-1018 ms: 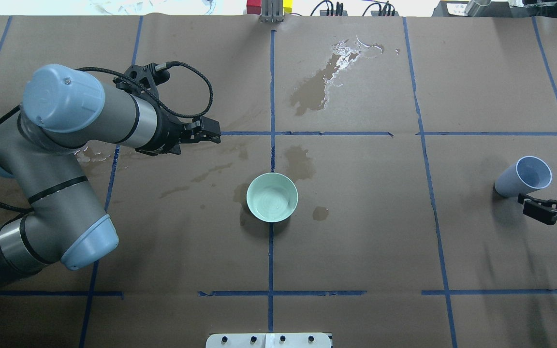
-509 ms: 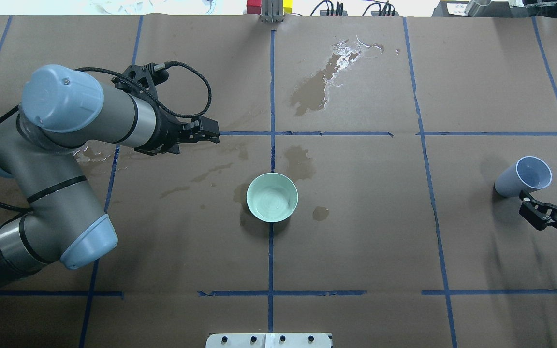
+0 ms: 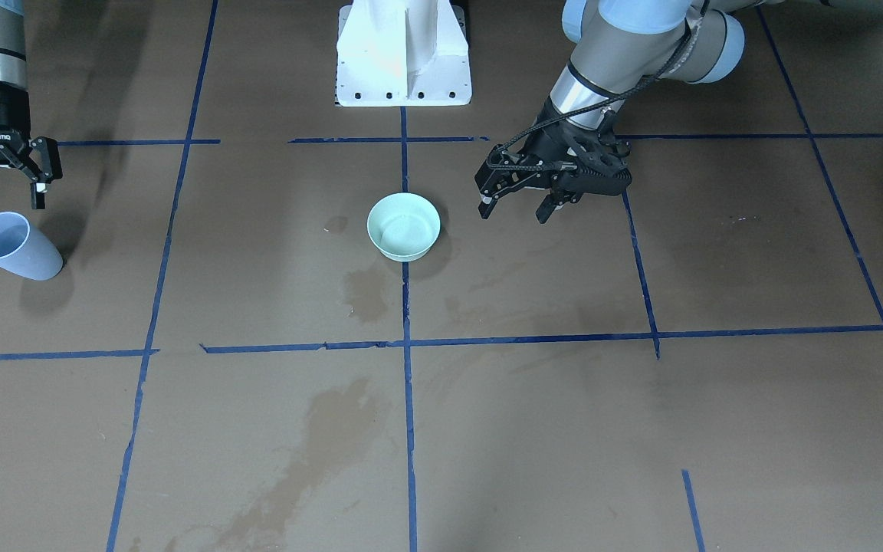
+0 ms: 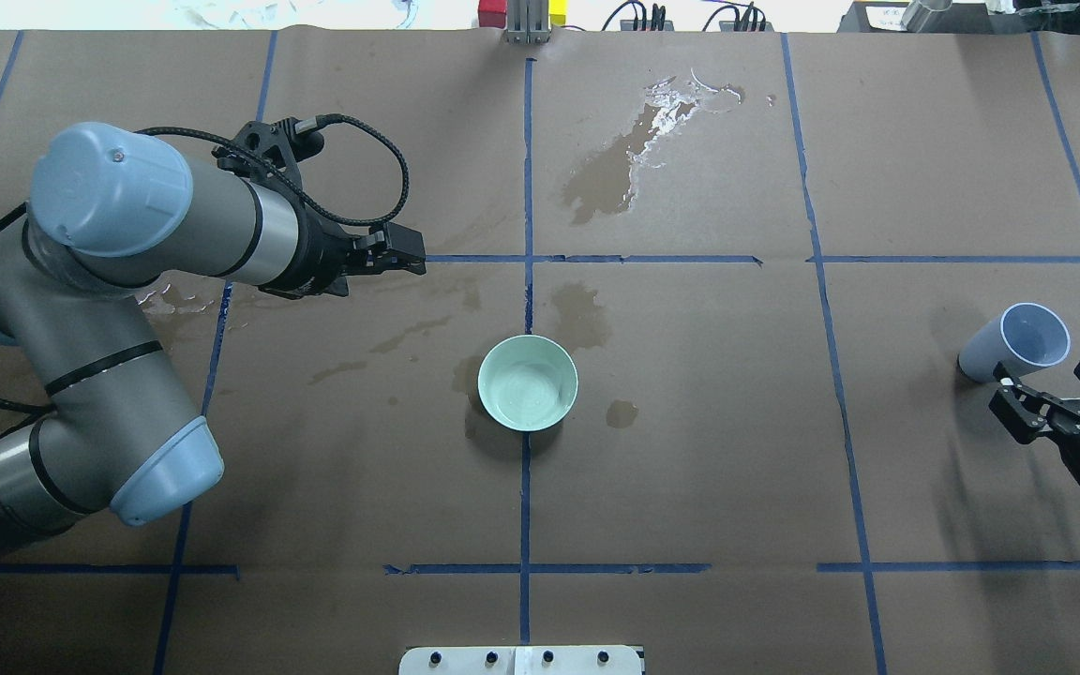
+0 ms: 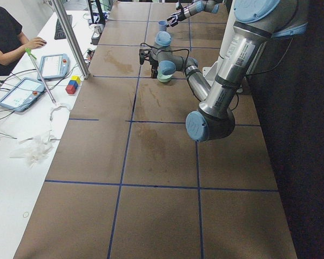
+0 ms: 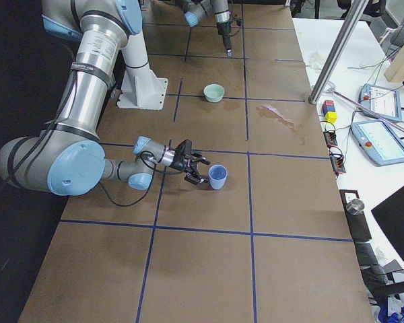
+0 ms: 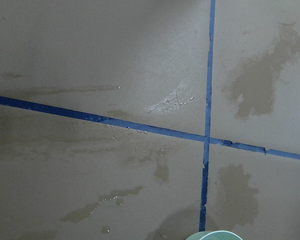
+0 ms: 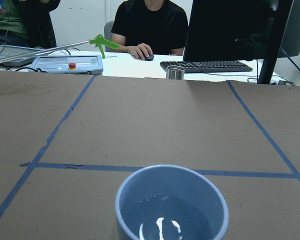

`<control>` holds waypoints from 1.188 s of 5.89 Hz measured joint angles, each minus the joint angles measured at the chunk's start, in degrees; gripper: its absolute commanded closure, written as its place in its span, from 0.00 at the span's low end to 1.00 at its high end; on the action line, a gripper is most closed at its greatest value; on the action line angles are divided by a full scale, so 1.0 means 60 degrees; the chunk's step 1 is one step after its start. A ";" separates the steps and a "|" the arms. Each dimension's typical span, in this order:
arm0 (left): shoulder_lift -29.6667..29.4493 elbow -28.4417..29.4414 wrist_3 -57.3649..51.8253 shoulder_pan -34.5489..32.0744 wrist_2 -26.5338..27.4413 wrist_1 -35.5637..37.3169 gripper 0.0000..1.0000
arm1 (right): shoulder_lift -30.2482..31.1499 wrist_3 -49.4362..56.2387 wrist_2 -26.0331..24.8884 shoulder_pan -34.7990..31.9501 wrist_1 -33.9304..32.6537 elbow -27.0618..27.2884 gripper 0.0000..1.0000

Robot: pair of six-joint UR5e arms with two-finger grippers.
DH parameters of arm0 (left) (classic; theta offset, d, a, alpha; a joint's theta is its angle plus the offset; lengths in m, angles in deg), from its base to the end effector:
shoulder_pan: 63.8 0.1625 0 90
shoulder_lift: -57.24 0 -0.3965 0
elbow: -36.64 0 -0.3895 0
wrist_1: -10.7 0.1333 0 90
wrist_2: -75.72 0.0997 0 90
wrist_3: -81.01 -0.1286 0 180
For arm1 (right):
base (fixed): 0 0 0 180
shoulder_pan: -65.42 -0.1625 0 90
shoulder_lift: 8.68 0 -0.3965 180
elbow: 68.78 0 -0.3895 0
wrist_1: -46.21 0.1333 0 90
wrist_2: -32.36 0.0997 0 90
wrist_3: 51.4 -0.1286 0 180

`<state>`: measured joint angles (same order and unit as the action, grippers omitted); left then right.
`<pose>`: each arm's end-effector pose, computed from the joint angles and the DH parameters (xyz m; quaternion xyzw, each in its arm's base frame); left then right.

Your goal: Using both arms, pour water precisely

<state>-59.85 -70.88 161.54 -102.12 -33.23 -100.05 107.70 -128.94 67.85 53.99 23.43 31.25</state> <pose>0.4218 -0.4500 0.2021 0.0890 0.5431 -0.1207 0.8262 -0.2649 -0.2964 0.5971 0.4836 -0.2879 0.1895 0.8045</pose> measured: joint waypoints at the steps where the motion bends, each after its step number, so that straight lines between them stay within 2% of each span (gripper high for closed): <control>1: 0.0002 -0.0058 0.0007 0.0000 0.0016 0.0001 0.00 | -0.0298 -0.0039 -0.0338 0.0031 0.0012 -0.0407 0.01; 7: -0.0001 -0.0240 0.0015 -0.0029 0.0038 0.0015 0.00 | -0.1132 0.0103 -0.0850 0.0060 0.0324 -0.1657 0.01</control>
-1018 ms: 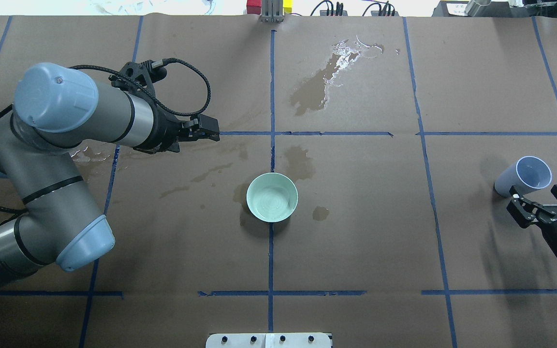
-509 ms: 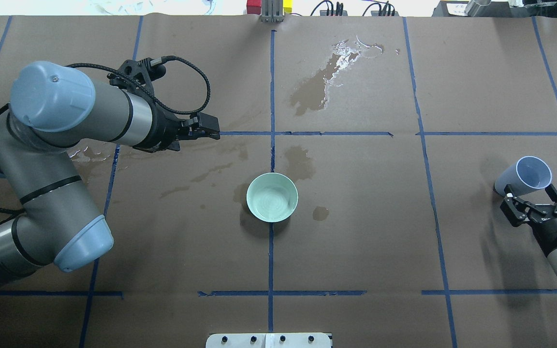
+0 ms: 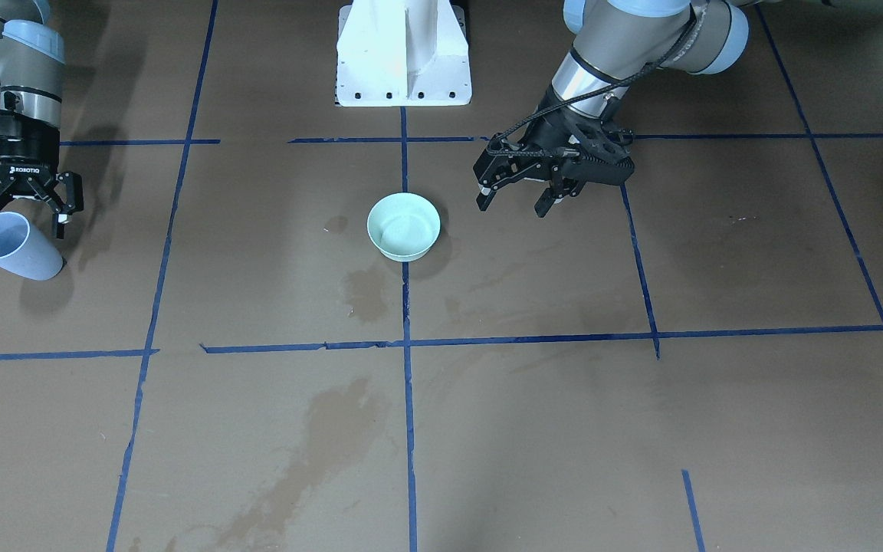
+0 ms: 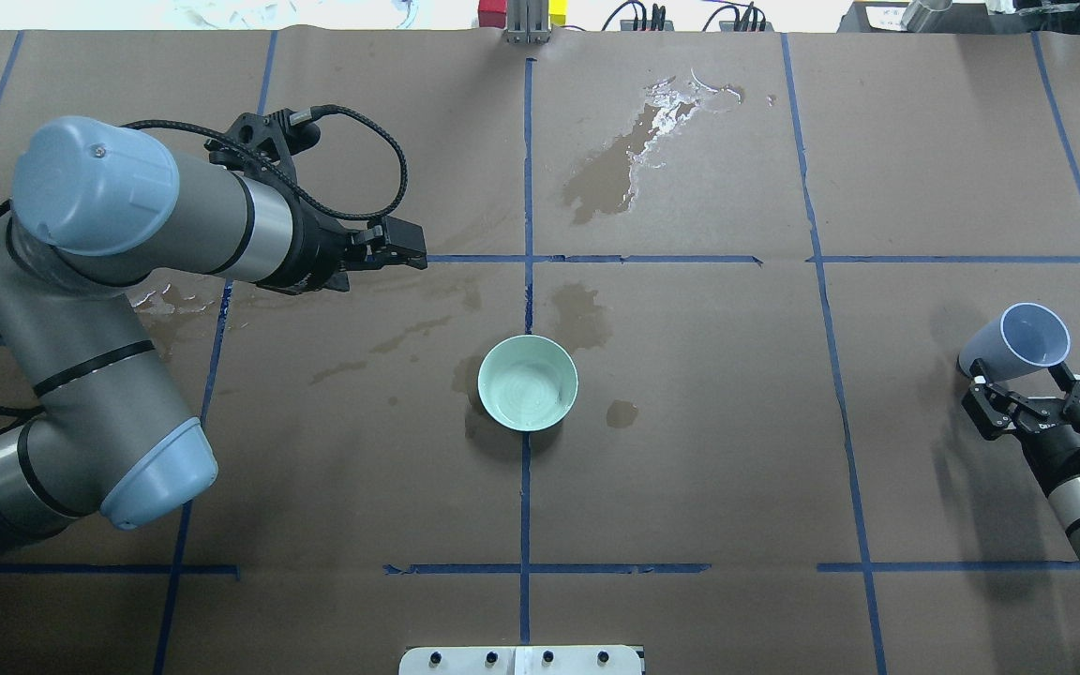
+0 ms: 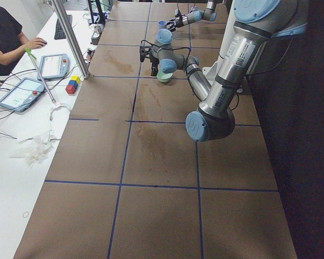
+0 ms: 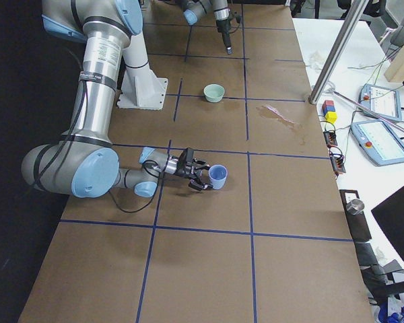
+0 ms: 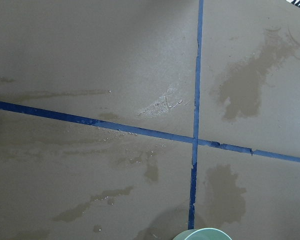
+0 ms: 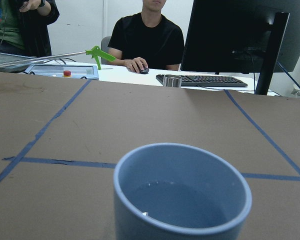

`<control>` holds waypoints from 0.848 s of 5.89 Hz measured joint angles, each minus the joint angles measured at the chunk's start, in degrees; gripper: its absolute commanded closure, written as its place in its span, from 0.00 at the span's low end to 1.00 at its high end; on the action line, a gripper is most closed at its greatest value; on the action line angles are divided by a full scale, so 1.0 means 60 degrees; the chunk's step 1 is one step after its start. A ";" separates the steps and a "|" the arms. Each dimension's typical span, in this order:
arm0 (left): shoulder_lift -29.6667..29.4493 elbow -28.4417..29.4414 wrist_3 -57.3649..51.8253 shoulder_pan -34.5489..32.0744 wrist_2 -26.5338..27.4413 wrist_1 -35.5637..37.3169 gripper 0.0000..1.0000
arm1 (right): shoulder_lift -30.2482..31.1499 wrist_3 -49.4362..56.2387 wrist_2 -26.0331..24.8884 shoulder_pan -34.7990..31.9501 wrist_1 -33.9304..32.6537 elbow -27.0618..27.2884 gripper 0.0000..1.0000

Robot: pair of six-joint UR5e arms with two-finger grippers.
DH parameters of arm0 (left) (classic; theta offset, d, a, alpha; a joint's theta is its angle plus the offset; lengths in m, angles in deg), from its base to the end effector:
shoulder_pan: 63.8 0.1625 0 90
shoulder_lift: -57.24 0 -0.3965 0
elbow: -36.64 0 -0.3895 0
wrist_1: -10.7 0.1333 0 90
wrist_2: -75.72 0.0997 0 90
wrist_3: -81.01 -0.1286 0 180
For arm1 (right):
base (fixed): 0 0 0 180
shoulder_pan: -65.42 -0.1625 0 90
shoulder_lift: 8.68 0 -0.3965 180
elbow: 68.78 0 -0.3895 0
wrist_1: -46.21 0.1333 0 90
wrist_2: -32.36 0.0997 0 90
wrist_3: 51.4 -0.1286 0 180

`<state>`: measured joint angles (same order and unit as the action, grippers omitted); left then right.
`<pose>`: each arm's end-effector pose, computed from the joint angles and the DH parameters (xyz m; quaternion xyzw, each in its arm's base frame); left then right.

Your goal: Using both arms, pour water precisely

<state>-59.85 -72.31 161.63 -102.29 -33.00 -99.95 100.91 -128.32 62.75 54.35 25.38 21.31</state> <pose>0.4141 -0.4469 0.1918 0.0959 0.5508 -0.1206 0.8203 -0.2950 -0.3066 0.6322 0.5173 -0.2620 0.1949 0.7910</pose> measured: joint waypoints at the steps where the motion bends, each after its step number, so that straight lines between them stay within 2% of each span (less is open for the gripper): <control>1: -0.0013 -0.0018 0.0020 0.0000 0.0000 0.0000 0.00 | -0.0099 0.0068 0.0006 -0.0001 0.0044 -0.0061 0.01; 5: 0.0005 -0.0175 0.0054 -0.0019 0.0034 0.0028 0.00 | -0.0254 0.0350 -0.0014 -0.0043 0.0275 -0.0133 0.02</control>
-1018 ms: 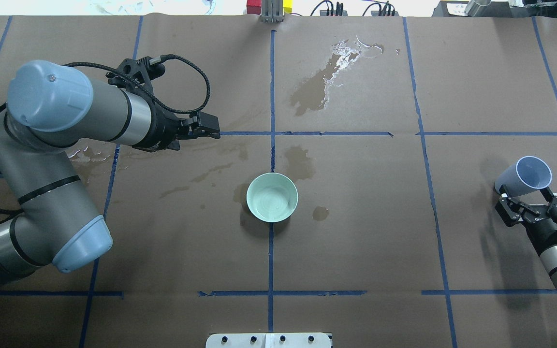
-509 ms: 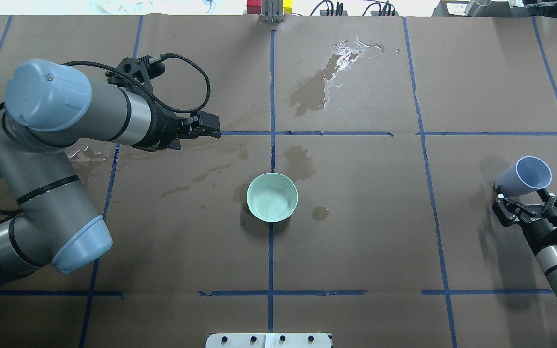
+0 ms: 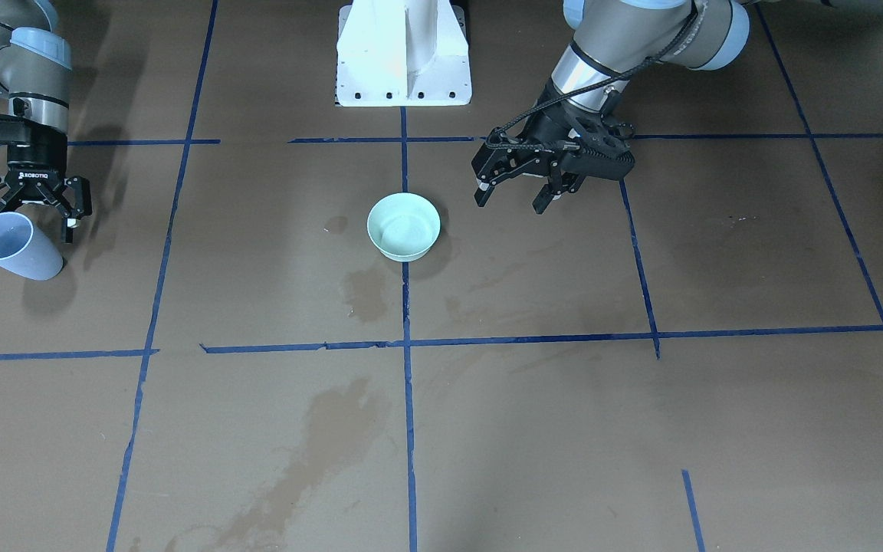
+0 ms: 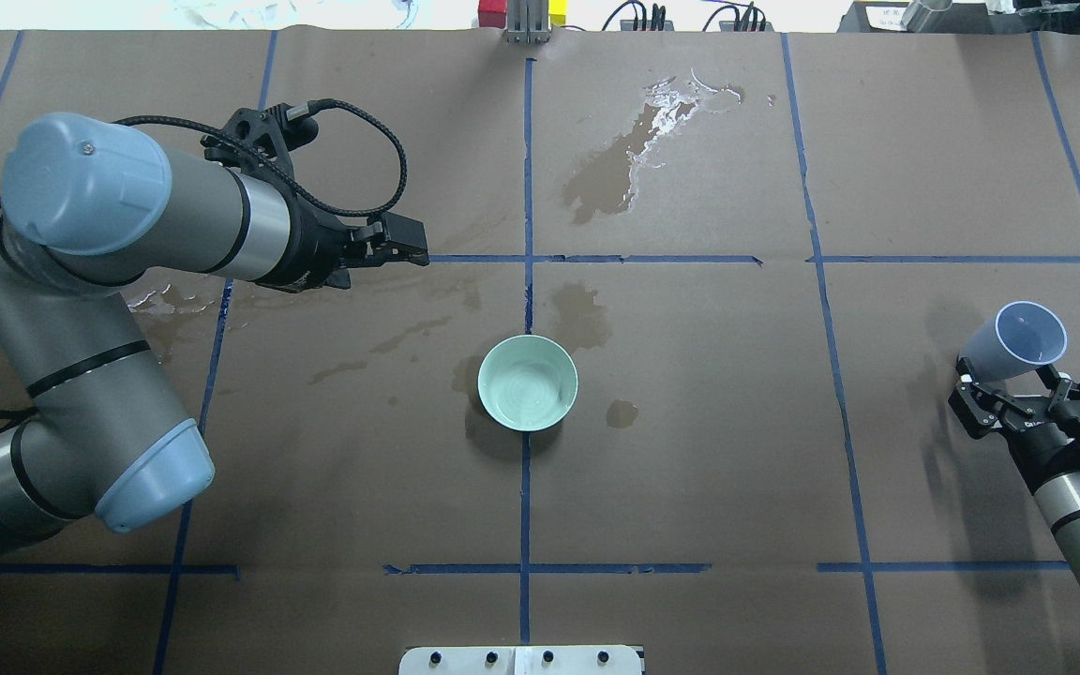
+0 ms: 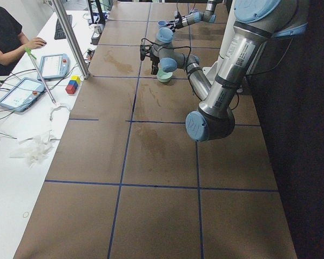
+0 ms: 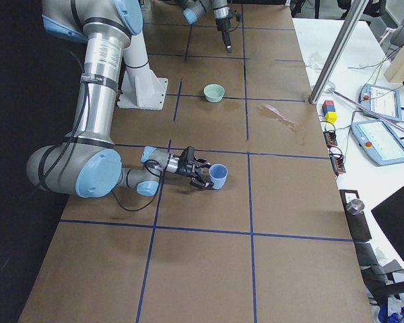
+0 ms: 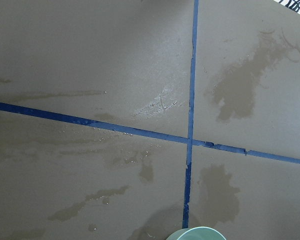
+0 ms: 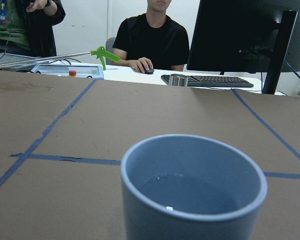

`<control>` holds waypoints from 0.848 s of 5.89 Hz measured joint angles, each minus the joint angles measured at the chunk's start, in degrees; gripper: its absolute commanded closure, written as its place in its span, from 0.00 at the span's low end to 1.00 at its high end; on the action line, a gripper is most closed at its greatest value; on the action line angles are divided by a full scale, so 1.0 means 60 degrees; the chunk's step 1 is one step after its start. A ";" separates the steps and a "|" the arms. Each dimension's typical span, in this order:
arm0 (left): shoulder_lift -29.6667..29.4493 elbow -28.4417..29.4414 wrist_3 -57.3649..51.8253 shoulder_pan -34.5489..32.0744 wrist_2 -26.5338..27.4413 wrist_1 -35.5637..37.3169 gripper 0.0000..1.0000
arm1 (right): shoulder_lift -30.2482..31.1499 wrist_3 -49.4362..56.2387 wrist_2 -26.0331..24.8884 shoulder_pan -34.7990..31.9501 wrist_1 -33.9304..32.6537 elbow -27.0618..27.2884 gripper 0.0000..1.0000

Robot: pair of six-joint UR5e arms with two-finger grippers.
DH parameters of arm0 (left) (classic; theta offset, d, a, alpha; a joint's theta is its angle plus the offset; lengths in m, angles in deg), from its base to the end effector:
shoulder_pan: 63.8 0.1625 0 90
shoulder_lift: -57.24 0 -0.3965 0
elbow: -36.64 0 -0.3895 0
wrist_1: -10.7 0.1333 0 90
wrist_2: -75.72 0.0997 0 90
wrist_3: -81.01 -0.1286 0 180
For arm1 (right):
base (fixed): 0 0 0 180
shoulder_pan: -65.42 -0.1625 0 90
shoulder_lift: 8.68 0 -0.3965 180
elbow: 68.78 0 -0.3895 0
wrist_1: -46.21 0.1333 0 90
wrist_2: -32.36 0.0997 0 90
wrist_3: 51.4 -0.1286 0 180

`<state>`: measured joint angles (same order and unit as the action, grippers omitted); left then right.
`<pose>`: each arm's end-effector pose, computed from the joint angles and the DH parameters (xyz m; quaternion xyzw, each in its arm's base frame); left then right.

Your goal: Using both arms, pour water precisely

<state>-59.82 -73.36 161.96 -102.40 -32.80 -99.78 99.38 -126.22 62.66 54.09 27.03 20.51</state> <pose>0.4085 -0.4444 0.1849 0.0992 0.5559 -0.1227 0.8161 -0.3034 -0.3100 0.6261 0.5226 -0.2679 0.1921 0.7863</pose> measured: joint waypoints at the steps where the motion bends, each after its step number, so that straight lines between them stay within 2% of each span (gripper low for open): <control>1: 0.0023 -0.0039 0.0005 -0.0005 0.0007 0.0011 0.00 | 0.0023 0.0169 -0.0045 -0.0021 0.0193 -0.0007 0.02; 5: 0.0056 -0.0127 0.0015 -0.0040 0.0043 0.0020 0.00 | -0.0008 0.0471 -0.0113 -0.0467 0.0329 -0.0026 0.02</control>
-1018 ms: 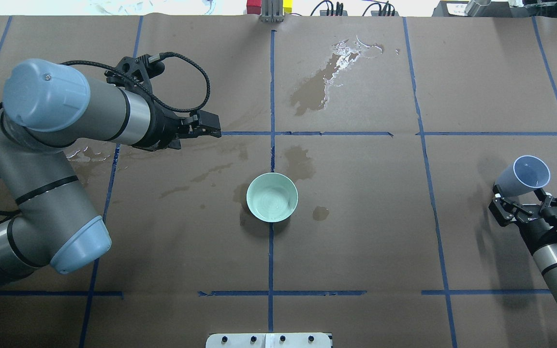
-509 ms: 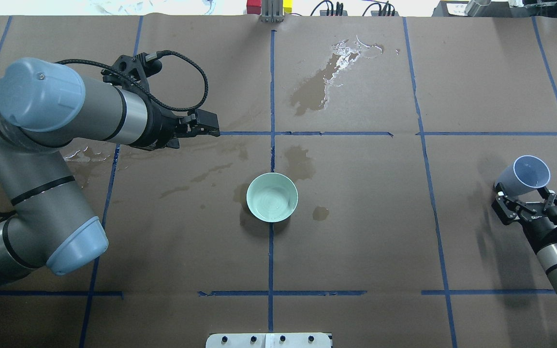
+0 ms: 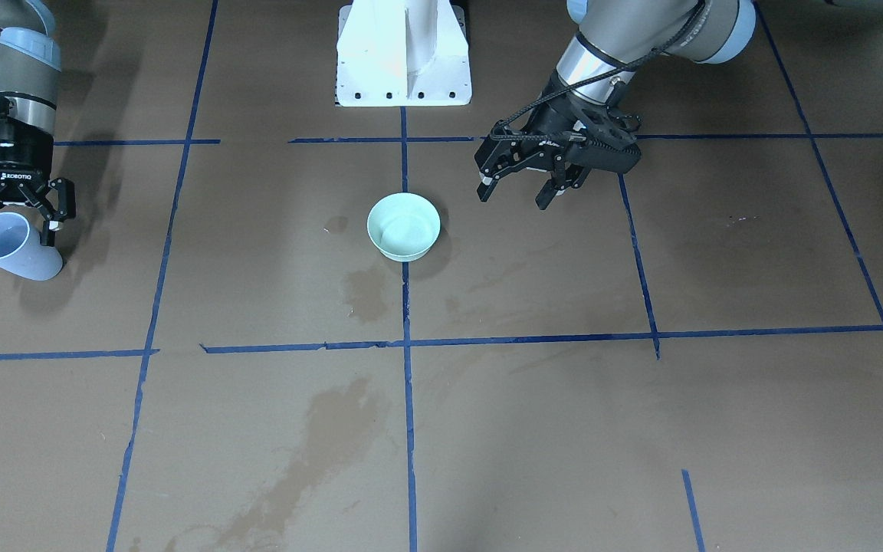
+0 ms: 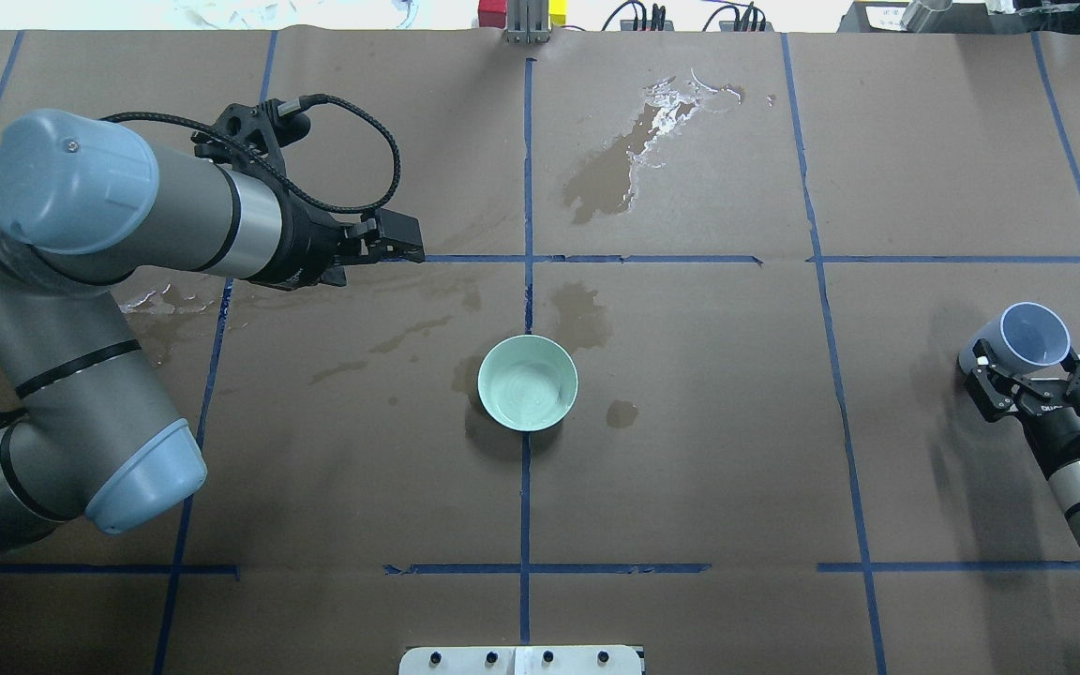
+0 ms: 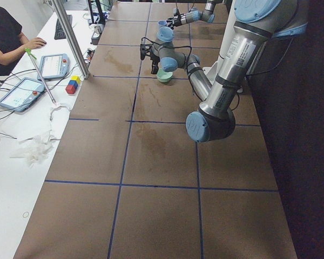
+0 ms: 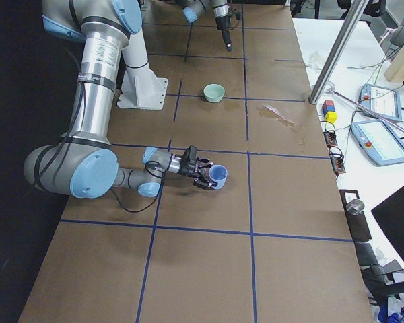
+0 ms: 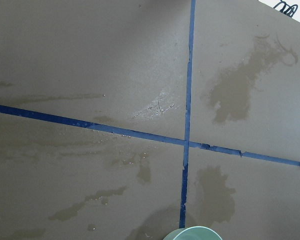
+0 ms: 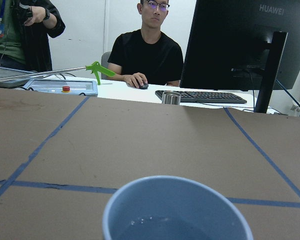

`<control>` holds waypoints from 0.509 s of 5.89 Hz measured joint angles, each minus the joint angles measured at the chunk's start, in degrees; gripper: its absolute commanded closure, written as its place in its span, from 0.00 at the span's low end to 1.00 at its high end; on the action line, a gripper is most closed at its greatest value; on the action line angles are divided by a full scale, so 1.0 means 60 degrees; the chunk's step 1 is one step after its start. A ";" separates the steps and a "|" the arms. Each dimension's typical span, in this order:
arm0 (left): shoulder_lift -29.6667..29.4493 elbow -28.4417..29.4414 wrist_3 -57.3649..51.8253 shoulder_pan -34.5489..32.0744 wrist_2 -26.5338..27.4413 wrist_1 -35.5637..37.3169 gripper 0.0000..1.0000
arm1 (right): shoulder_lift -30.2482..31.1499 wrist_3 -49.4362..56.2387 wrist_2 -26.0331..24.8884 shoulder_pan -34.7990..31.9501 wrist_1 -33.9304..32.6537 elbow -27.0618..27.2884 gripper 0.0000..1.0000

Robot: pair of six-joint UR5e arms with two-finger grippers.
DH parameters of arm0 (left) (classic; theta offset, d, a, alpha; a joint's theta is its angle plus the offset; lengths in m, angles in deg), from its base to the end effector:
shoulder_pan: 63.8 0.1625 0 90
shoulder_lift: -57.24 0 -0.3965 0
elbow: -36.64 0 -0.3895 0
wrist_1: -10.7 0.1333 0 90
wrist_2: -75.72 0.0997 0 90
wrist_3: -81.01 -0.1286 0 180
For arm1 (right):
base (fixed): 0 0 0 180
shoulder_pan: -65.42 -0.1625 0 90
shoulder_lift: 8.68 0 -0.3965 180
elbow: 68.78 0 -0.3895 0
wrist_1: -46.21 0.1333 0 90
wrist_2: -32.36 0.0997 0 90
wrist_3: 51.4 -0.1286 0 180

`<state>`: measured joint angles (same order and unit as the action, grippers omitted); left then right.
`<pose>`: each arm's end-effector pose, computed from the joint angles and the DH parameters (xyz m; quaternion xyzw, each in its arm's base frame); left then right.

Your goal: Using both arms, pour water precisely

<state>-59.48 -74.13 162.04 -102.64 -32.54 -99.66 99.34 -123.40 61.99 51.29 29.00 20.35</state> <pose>0.4029 -0.4438 0.1832 0.1029 0.5571 -0.1256 0.8144 -0.2854 -0.3246 0.6226 0.5391 -0.2524 0.2017 0.7778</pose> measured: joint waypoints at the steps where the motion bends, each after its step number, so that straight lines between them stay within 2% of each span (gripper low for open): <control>1: 0.0001 -0.0005 0.0000 0.0000 0.0055 0.0007 0.00 | -0.0015 0.0017 0.0007 -0.0075 -0.0002 -0.0007 0.02; 3: 0.0001 -0.0010 0.0000 -0.0001 0.0096 0.0009 0.00 | -0.0087 0.0016 0.0023 -0.0158 0.0005 -0.0005 0.02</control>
<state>-59.48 -74.18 162.05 -102.65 -31.97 -99.60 98.81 -123.30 62.12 50.34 29.03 20.33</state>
